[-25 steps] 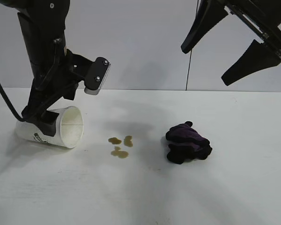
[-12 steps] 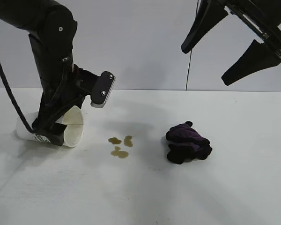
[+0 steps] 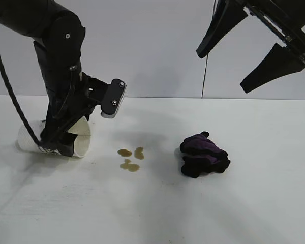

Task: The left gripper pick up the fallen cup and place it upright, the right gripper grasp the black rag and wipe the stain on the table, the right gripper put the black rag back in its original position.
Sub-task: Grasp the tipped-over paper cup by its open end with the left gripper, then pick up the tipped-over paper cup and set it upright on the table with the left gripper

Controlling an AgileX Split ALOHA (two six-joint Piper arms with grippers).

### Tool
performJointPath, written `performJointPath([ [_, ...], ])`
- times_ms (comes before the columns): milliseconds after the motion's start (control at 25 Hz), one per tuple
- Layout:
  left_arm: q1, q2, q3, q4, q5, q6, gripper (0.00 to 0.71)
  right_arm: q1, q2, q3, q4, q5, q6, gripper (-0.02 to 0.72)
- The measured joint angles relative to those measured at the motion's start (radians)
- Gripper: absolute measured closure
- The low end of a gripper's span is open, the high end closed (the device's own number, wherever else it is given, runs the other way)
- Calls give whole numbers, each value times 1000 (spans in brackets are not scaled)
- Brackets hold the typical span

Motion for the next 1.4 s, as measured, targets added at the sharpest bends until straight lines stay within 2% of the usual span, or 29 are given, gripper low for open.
performJointPath([
  [200,1,-9,-2,-33,2,-58,121,0,0,0,0,0,0,136],
  [360,19,-74,-2,-216,-27,-76,121,0,0,0,0,0,0,136],
  [480,45,-147,-2,-401,-52,9,123,0,0,0,0,0,0,136],
  [600,91,-227,-2,-623,-47,146,123,0,0,0,0,0,0,136],
  [720,162,-295,-2,-846,-13,299,123,0,0,0,0,0,0,136],
  [840,253,-332,-2,-968,37,363,123,0,0,0,0,0,0,136],
  [1120,439,-337,13,-1020,135,360,126,0,0,0,0,0,0,136],
  [1280,500,-337,63,-1019,135,364,126,0,0,0,0,-2,0,136],
  [1400,509,-337,133,-978,108,388,126,0,0,0,0,-4,0,136],
])
